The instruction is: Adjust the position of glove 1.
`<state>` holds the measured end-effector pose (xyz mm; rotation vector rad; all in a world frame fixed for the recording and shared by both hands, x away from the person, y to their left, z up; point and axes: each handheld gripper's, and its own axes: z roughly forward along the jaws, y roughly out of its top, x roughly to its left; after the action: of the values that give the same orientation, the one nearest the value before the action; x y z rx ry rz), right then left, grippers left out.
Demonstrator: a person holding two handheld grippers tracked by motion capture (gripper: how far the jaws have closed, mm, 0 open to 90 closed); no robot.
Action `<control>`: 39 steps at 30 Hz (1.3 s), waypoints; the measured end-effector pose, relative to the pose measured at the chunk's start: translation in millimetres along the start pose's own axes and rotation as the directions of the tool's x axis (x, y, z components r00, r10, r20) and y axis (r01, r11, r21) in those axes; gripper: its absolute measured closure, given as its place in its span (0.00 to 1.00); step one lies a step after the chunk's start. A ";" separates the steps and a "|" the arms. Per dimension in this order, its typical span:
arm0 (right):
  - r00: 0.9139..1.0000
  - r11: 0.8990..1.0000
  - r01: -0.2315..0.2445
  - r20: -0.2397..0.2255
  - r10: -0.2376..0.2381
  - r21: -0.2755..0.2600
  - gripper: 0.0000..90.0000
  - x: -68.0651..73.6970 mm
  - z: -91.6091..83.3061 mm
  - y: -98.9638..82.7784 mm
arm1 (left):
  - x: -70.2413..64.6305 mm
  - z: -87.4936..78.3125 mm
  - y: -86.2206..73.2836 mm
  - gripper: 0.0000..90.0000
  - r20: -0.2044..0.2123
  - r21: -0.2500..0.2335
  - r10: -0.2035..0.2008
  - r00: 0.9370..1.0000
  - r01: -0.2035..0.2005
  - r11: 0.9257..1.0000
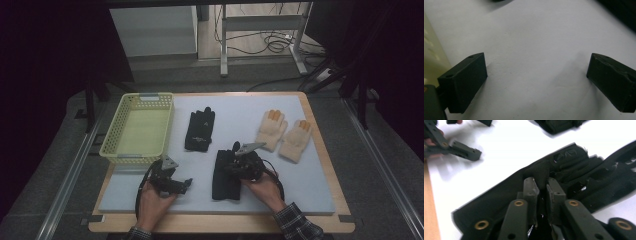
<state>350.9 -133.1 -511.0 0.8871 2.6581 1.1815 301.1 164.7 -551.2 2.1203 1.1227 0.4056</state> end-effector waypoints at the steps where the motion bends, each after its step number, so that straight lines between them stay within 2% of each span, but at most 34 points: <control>1: 1.000 1.000 -0.005 -0.012 0.005 -0.005 0.81 -1.5 0.8 -1.0 | 0.0 0.0 0.0 0.03 0.000 0.000 0.000 1.000 0.000 1.000; 2: 1.000 1.000 -0.005 -0.012 0.005 -0.005 0.81 -1.5 0.8 -1.0 | 0.0 0.0 0.0 0.03 0.000 0.000 0.000 1.000 0.000 1.000; 3: 1.000 1.000 -0.012 -0.019 0.012 -0.010 0.77 -2.4 0.7 -0.7 | 0.0 0.0 0.0 0.03 0.000 0.000 0.000 1.000 0.000 1.000; 5: 1.000 1.000 0.002 0.001 -0.002 -0.017 0.67 -2.5 -0.6 2.6 | 0.1 0.0 0.0 0.03 0.000 0.001 0.000 1.000 0.000 1.000; 6: 1.000 1.000 0.017 0.016 -0.016 -0.024 0.65 -2.6 -2.2 6.0 | 0.1 0.0 0.0 0.03 0.000 0.001 0.000 1.000 0.000 1.000; 8: 1.000 0.999 0.018 0.012 -0.018 -0.035 0.62 -3.5 -4.4 10.8 | 0.2 -0.1 0.1 0.03 0.000 0.001 0.002 1.000 -0.002 1.000; 13: 0.999 0.998 0.031 0.034 -0.029 -0.051 0.59 -10.1 -0.8 24.7 | 0.2 -0.1 0.1 0.03 0.000 0.001 0.002 1.000 -0.002 1.000; 19: 0.997 0.997 0.050 0.053 -0.047 -0.058 0.60 -20.8 12.8 43.2 | 0.1 -0.1 0.0 0.03 0.001 0.001 0.000 1.000 0.000 1.000; 24: 0.998 0.997 0.047 0.050 -0.044 -0.062 0.68 -27.5 26.5 56.1 | 0.2 0.0 0.0 0.03 0.001 0.001 0.000 1.000 0.000 1.000; 31: 0.995 0.998 0.061 0.076 -0.059 -0.030 0.76 -36.7 46.7 69.2 | 0.3 -0.1 0.1 0.03 0.001 0.002 0.001 1.000 -0.001 1.000; 39: 0.994 0.998 0.062 0.093 -0.060 -0.018 0.77 -47.5 64.3 87.0 | 0.3 0.0 0.1 0.03 0.001 0.002 0.000 1.000 0.000 1.000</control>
<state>451.1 -71.4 -500.8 0.8300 2.5756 1.1243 301.4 165.0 -551.1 2.1223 1.1225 0.4036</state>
